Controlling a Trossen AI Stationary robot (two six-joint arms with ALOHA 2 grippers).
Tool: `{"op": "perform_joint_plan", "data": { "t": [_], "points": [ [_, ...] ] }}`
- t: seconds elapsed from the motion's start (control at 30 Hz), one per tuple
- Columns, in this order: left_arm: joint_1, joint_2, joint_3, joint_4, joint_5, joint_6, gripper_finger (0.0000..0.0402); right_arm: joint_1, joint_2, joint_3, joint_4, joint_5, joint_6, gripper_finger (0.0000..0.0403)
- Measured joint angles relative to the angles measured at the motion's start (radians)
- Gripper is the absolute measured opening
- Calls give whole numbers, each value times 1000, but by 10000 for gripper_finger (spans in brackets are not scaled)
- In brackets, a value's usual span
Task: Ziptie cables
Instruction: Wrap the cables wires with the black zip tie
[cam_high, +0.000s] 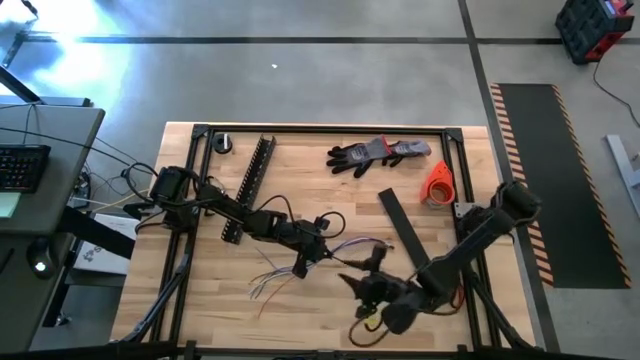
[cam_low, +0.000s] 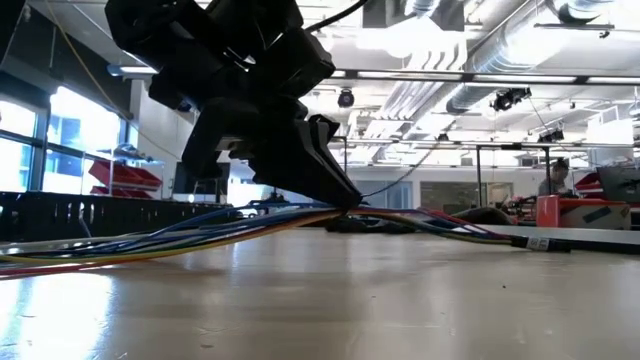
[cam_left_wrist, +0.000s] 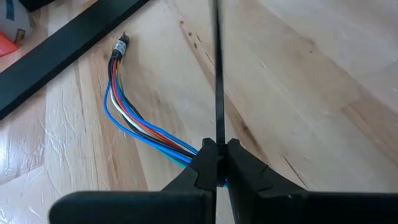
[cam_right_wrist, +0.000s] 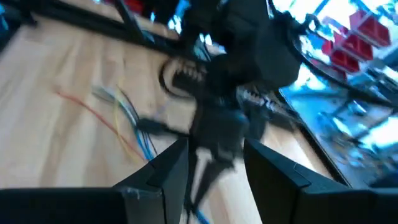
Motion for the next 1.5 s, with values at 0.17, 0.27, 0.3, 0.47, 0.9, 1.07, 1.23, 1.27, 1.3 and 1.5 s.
{"op": "perform_joint_plan", "data": {
  "t": [0.17, 0.27, 0.3, 0.47, 0.9, 1.07, 1.23, 1.27, 1.3, 1.5],
  "points": [
    [0, 0, 0, 1, 0, 0, 0, -38, 6, 0, -361, -59, 377, 139],
    [0, 0, 0, 4, 0, 0, 0, -76, 67, -16, -432, -202, 522, 139],
    [0, 0, 0, 6, -1, 0, 0, -86, 90, -30, -396, -247, 514, 139],
    [0, 0, 0, 8, 0, -1, 0, -117, 199, -86, -52, -319, 317, 139],
    [0, 0, 0, 8, 1, -2, 0, -167, 250, -87, 26, -218, 341, 139],
    [0, 0, 0, 6, -1, -2, 0, -193, 250, -87, -32, -261, 419, 134],
    [0, 0, 0, 6, 0, -2, 0, -200, 250, -87, -29, -266, 419, 97],
    [0, 0, 0, 4, 0, -2, 0, -200, 250, -87, -24, -266, 412, 86],
    [0, 0, 0, 3, 1, -2, 0, -199, 250, -87, -19, -268, 408, 76],
    [0, 0, 0, -2, 0, -2, 0, -196, 250, -87, -3, -270, 402, 11]
  ]
}}
